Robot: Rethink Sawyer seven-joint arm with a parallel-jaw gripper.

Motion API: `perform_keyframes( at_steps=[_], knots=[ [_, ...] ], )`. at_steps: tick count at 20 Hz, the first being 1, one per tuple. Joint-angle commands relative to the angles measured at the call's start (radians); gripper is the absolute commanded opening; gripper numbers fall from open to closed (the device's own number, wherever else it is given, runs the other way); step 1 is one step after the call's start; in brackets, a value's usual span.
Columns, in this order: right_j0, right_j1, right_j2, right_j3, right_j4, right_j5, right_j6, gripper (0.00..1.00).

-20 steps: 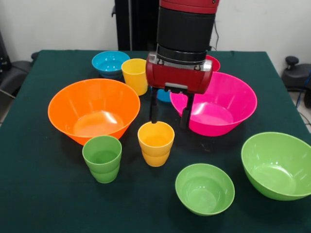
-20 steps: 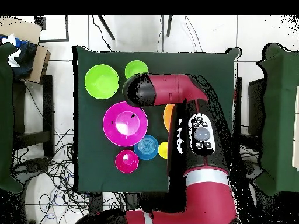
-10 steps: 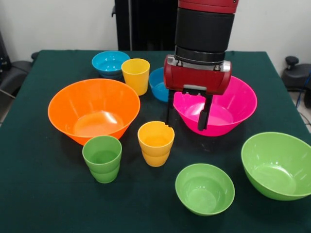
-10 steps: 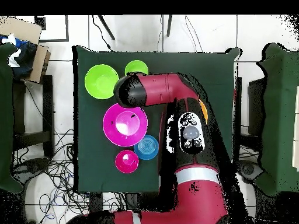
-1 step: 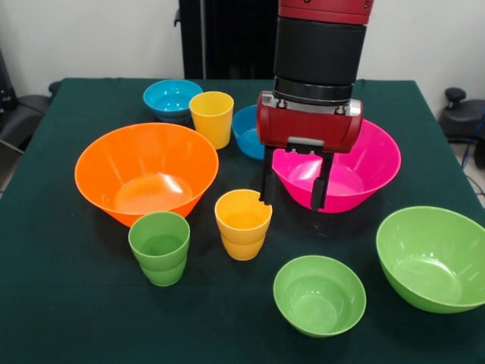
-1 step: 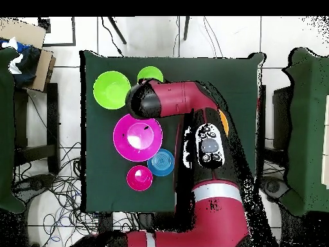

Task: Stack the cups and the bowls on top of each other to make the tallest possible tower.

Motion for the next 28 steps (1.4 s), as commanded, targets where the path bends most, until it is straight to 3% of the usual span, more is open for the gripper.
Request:
perform_keyframes(
  at_steps=[1,10,28],
  knots=[
    [-0.013,0.030,0.050,0.080,-0.050,0.013,-0.054,1.00],
    [-0.027,-0.004,0.039,0.132,-0.048,0.044,-0.060,1.00],
    [-0.013,0.047,0.011,0.093,-0.088,-0.076,-0.019,1.00]
  ],
)
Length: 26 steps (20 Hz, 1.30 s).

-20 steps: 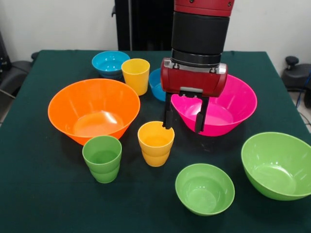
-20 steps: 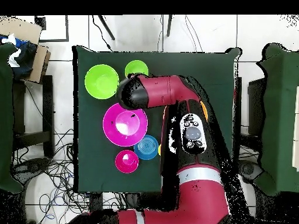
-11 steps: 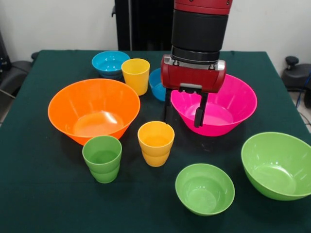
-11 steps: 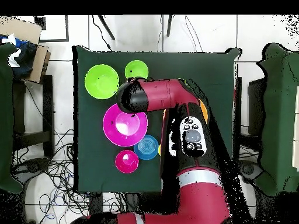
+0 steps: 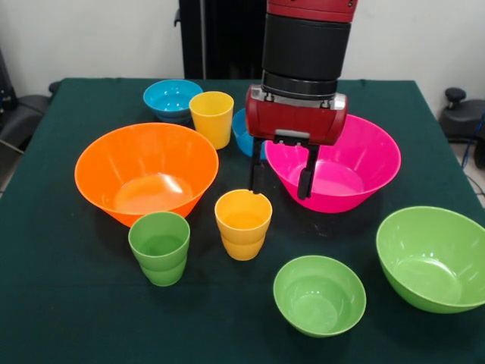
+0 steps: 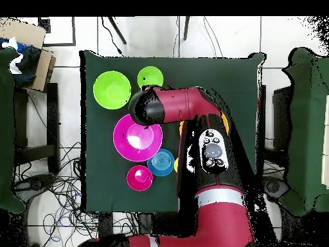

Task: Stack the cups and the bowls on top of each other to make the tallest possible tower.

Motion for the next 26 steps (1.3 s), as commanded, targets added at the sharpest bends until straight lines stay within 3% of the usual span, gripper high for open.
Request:
perform_keyframes(
  at_steps=[1,15,26],
  knots=[
    [-0.003,0.067,0.023,0.035,-0.086,-0.063,-0.021,1.00],
    [-0.017,0.098,0.015,0.003,-0.102,-0.108,-0.044,1.00],
    [-0.015,0.089,-0.046,-0.007,-0.113,-0.065,-0.065,1.00]
  ],
)
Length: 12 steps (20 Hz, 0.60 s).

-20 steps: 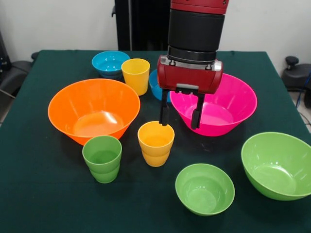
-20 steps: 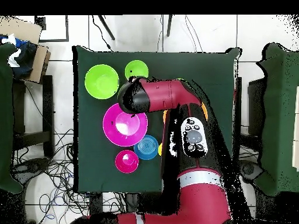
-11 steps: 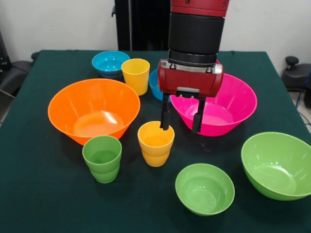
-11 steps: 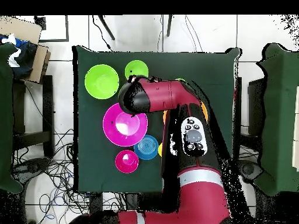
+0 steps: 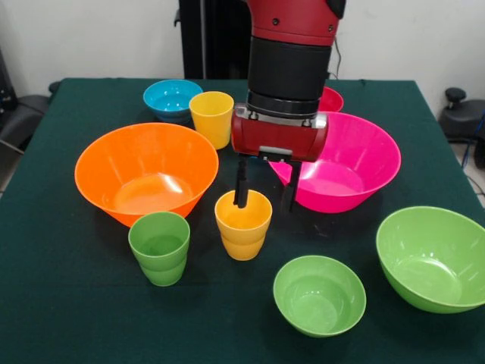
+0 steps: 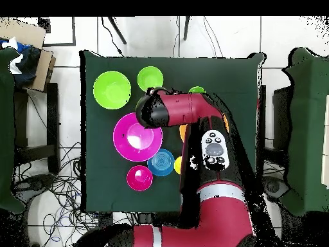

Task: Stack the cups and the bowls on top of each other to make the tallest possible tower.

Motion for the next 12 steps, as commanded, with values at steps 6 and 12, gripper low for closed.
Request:
perform_keyframes(
  at_steps=[6,12],
  knots=[
    [0.008,0.046,-0.030,-0.009,-0.111,0.006,-0.035,1.00],
    [0.052,0.066,-0.065,-0.034,-0.098,0.003,0.007,1.00]
  ],
)
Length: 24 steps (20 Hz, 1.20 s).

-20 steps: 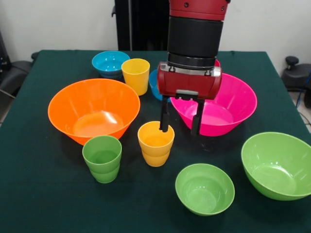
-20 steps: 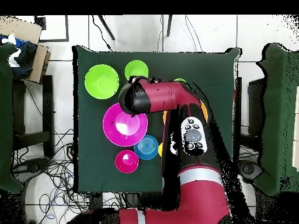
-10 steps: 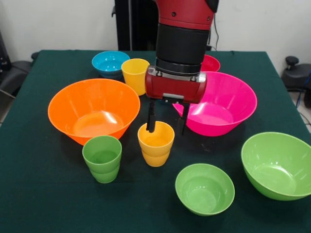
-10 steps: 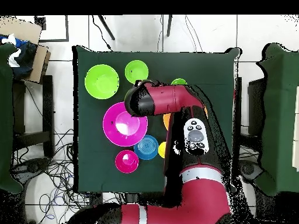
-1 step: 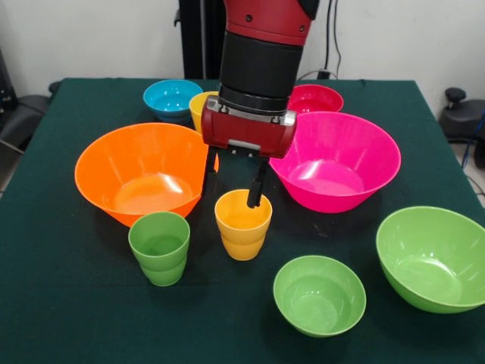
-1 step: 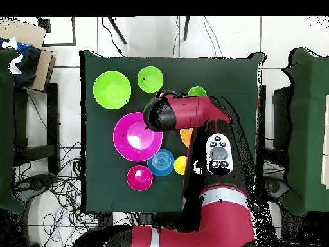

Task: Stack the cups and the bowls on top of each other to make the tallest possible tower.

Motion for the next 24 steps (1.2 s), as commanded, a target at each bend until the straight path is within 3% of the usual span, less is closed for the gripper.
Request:
perform_keyframes(
  at_steps=[1,14,21,24],
  knots=[
    [0.047,0.069,-0.002,-0.034,-0.073,0.000,0.014,1.00],
    [0.075,0.091,-0.022,-0.042,-0.040,-0.010,0.043,1.00],
    [0.107,0.120,-0.060,-0.060,0.027,0.060,0.110,1.00],
    [0.114,0.136,-0.079,-0.066,0.042,0.036,0.124,1.00]
  ],
)
